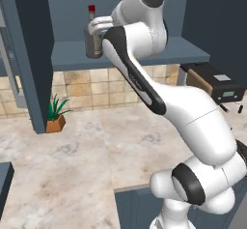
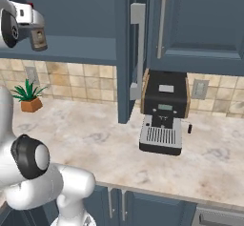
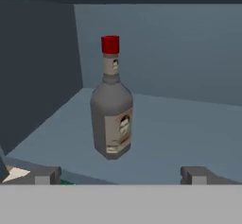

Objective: There is a bowl on the dining counter. Grab a lemon wedge from the fridge and place it in the bowl. Then get the liquor bottle and glass cup from the cabinet and place them next to the bowl.

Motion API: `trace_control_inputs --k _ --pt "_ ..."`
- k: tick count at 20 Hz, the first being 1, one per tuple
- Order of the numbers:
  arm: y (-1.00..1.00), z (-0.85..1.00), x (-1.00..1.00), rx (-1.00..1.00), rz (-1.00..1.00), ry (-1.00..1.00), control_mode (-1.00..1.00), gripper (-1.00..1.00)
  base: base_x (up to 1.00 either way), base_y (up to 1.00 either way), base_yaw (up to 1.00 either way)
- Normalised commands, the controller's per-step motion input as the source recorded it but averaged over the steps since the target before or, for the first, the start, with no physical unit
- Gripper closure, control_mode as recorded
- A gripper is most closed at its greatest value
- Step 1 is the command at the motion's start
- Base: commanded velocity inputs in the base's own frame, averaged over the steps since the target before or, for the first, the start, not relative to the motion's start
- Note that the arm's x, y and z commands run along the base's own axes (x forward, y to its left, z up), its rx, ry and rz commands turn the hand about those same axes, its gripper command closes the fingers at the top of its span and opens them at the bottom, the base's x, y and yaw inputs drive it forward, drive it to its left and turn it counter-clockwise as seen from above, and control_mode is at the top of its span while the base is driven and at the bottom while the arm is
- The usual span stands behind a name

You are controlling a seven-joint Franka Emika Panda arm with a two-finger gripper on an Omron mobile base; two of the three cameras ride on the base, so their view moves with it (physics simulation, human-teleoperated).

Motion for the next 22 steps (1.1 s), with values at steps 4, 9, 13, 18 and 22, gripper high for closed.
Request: trace_control_inputs --k 4,9,13,18,22 --pt "0.23 0.00 0.50 0.00 0.00 0.16 -1.00 -1.00 0.00 0.00 0.00" --pt "0.17 0.00 0.37 0.00 0.00 0.15 -1.00 -1.00 0.00 0.00 0.00" --pt "0.11 -0.03 0.30 0.00 0.00 0.04 -1.00 -1.00 0.00 0.00 0.00" --pt "0.13 -0.18 0.32 0.00 0.00 -0.01 -1.00 -1.00 0.00 0.00 0.00" --pt "0.06 -0.29 0.25 0.00 0.00 -0.06 -1.00 -1.00 0.00 0.00 0.00"
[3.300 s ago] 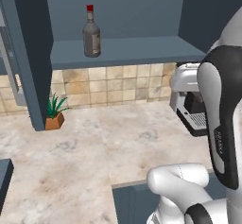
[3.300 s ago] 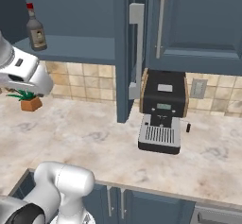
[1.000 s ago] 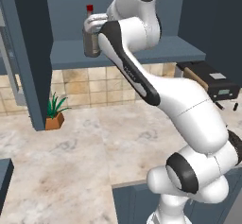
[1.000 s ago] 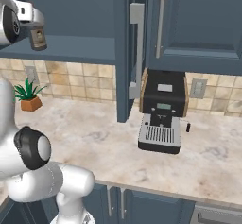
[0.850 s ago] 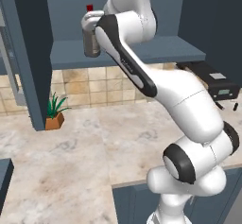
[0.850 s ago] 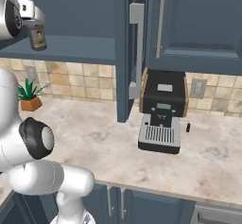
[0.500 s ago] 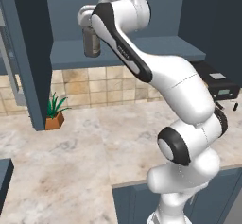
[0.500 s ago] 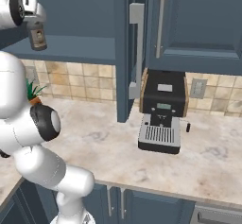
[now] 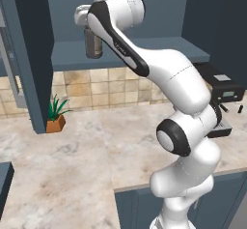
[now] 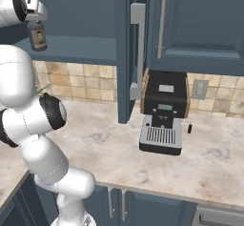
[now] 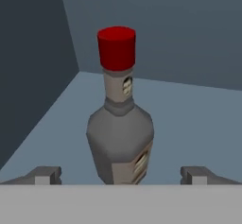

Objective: There is a bowl on the dining counter. Grab a lemon wedge from the fridge and place it in the bowl. Then get the liquor bottle and glass cup from the cabinet and place them next to the bowl.

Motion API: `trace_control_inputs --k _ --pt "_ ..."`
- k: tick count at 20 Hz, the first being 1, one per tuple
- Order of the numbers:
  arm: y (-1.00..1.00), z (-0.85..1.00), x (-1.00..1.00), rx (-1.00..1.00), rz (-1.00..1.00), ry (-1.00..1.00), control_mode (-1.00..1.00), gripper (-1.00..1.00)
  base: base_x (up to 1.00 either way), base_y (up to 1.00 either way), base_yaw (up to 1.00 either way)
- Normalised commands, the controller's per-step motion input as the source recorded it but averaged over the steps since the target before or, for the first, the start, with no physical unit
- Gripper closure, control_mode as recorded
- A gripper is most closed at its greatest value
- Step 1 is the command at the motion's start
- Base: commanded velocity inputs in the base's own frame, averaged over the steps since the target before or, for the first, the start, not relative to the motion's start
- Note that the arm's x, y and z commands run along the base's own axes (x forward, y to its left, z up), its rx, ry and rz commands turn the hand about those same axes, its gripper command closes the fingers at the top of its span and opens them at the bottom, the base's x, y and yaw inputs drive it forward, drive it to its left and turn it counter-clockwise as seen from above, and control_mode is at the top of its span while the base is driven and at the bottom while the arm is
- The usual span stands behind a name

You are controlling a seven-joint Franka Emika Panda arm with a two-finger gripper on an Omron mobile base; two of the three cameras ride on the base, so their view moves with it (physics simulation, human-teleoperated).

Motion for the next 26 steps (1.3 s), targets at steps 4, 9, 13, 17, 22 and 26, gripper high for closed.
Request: trace_control_inputs --k 4,9,13,17,22,26 --pt "0.01 -0.30 0.17 -0.02 0.00 -0.09 -1.00 -1.00 0.00 0.00 0.00" --pt "0.00 -0.26 0.11 -0.01 0.00 -0.10 -1.00 -1.00 0.00 0.00 0.00" --pt "0.00 -0.11 0.19 0.00 0.00 -0.09 -1.00 -1.00 0.00 0.00 0.00" --pt "0.00 -0.06 0.29 0.00 0.00 -0.06 -1.00 -1.00 0.00 0.00 0.00" --pt "0.00 -0.02 0.37 0.00 0.00 -0.02 -1.00 -1.00 0.00 0.00 0.00" --pt "0.06 0.00 0.41 0.00 0.00 0.00 -1.00 -1.00 0.00 0.00 0.00"
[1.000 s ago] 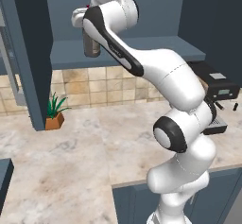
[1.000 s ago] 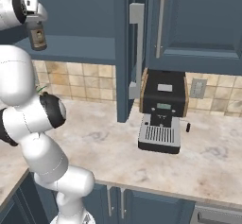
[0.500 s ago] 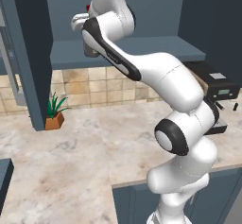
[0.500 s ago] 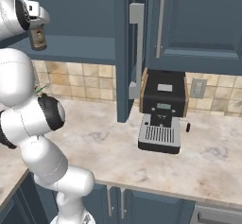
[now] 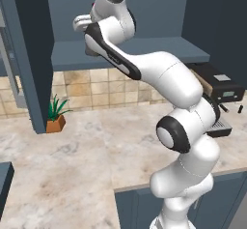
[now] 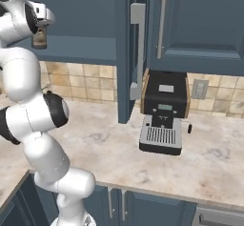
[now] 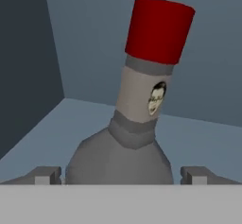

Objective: There is a bowl on the dining counter. Grab a lemon wedge from the fridge and place it in the bowl. Then get the liquor bottle and glass cup from the cabinet and place them next to the bowl.

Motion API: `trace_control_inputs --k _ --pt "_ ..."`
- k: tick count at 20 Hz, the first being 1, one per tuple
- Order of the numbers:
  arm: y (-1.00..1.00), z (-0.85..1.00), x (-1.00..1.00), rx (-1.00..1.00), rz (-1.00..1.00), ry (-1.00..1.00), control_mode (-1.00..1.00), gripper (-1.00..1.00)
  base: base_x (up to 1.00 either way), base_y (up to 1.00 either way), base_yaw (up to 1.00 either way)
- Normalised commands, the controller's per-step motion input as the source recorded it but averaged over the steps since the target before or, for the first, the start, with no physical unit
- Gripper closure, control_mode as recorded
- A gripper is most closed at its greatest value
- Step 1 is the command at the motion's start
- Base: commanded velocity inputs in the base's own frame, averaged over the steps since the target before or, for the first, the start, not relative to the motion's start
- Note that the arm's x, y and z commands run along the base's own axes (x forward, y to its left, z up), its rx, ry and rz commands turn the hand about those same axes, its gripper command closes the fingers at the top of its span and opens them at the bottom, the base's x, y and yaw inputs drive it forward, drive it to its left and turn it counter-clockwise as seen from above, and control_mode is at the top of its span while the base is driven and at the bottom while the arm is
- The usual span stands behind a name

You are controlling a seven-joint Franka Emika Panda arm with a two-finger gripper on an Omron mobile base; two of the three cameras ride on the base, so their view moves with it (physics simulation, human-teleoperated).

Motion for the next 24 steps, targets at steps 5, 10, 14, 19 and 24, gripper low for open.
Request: trace_control_inputs --k 5,10,14,19,24 --pt "0.23 0.00 0.41 0.00 0.00 0.00 -1.00 -1.00 0.00 0.00 0.00" --pt "0.33 -0.06 0.34 0.00 0.00 0.04 -1.00 1.00 0.00 0.00 0.00" --pt "0.13 -0.01 0.03 0.00 0.00 0.01 -1.00 1.00 0.00 0.00 0.00" --pt "0.00 -0.05 -0.59 0.00 0.00 -0.03 -1.00 1.00 0.00 0.00 0.00" --pt "-0.03 -0.08 -1.00 0.00 0.00 -0.13 -1.00 1.00 0.00 0.00 0.00"
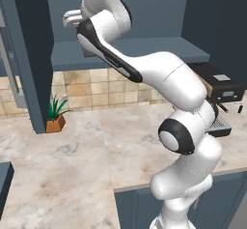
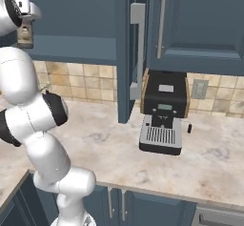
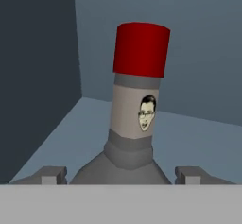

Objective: There is a bowl on the dining counter. Grab a lemon wedge from the fridge and place it in the bowl. Then get the liquor bottle and glass cup from the cabinet and place them next to the bowl.

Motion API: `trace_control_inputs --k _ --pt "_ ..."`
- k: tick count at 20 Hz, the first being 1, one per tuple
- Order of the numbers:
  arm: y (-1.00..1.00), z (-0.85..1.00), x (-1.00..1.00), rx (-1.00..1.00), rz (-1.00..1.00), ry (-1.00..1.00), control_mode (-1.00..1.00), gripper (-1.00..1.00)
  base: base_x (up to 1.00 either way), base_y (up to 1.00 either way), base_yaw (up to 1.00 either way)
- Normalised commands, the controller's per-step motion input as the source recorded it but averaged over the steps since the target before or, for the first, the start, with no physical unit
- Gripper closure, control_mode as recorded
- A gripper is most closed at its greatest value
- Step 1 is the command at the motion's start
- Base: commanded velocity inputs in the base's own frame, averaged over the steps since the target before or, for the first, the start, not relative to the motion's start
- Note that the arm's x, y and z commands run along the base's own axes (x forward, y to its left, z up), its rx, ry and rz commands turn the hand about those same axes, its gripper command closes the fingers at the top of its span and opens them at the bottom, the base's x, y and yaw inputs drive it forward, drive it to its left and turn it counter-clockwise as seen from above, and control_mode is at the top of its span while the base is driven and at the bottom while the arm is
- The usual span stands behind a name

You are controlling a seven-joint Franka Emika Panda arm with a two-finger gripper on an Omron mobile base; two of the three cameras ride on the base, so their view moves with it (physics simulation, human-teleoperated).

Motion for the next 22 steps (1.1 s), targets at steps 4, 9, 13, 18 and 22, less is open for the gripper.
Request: trace_control_inputs --k 4,9,13,18,22 --pt "-0.29 -0.01 -1.00 0.00 0.00 -0.11 -1.00 1.00 0.00 0.00 0.00" --pt "-0.62 0.00 -1.00 0.00 0.00 -0.03 -1.00 1.00 0.00 0.00 0.00" --pt "-0.89 0.02 -1.00 0.00 0.00 0.00 -1.00 1.00 0.00 0.00 0.00" --pt "-0.88 0.12 -1.00 0.00 -0.01 0.01 -1.00 1.00 0.00 0.00 0.00" --pt "-0.79 0.05 -0.98 0.00 -0.05 0.09 -1.00 1.00 0.00 0.00 0.00"
